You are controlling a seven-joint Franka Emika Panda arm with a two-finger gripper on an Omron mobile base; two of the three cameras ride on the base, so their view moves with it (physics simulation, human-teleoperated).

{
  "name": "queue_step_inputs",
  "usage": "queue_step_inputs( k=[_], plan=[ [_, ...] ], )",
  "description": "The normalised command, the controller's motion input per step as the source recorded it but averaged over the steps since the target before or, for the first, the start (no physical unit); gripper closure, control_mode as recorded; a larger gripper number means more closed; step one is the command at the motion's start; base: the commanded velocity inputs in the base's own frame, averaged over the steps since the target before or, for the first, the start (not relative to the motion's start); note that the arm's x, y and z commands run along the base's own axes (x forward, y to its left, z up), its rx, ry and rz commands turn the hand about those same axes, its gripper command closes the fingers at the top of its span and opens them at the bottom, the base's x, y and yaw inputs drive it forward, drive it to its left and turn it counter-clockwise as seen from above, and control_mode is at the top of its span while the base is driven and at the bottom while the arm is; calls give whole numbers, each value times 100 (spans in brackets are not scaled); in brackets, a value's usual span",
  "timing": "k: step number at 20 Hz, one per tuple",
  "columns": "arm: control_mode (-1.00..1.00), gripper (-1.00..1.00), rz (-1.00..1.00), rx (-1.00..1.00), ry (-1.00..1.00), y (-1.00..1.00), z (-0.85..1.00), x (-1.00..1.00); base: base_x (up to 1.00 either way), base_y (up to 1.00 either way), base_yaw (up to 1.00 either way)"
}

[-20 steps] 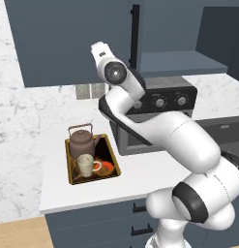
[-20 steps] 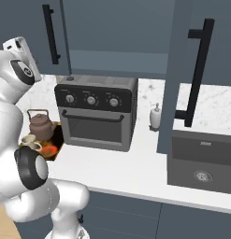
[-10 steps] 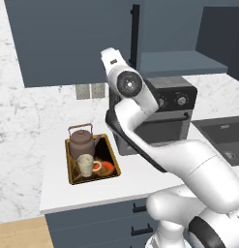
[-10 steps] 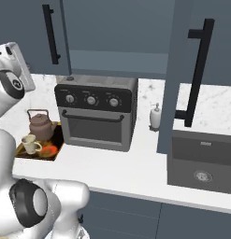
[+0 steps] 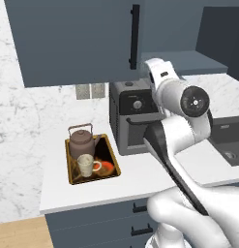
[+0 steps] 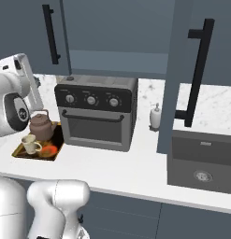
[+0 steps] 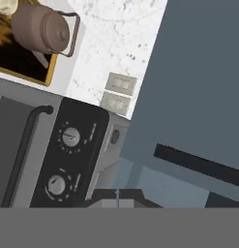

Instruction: Pick the kettle from the counter and place it on the tray. Then pick the mug from the cabinet and place it on the tray. Then close the cabinet doors.

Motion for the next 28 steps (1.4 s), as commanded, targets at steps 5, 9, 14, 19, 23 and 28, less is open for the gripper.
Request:
queue_step_inputs(
  k=[5, 9, 14, 19, 23, 28],
  plan=[
    [-100, 100, 0, 19, -6, -100, 0, -100, 0, 0, 0],
    [-100, 100, 4, 9, 0, -80, -4, -67, 0, 0, 0],
    [-100, 100, 13, 4, -2, -52, 0, -43, 0, 0, 0],
    [-100, 100, 4, 0, 0, -66, 0, -75, 0, 0, 0],
    [-100, 100, 0, 0, 0, -61, -2, -62, 0, 0, 0],
    [-100, 100, 0, 0, 0, -50, 0, -2, 0, 0, 0]
  ],
)
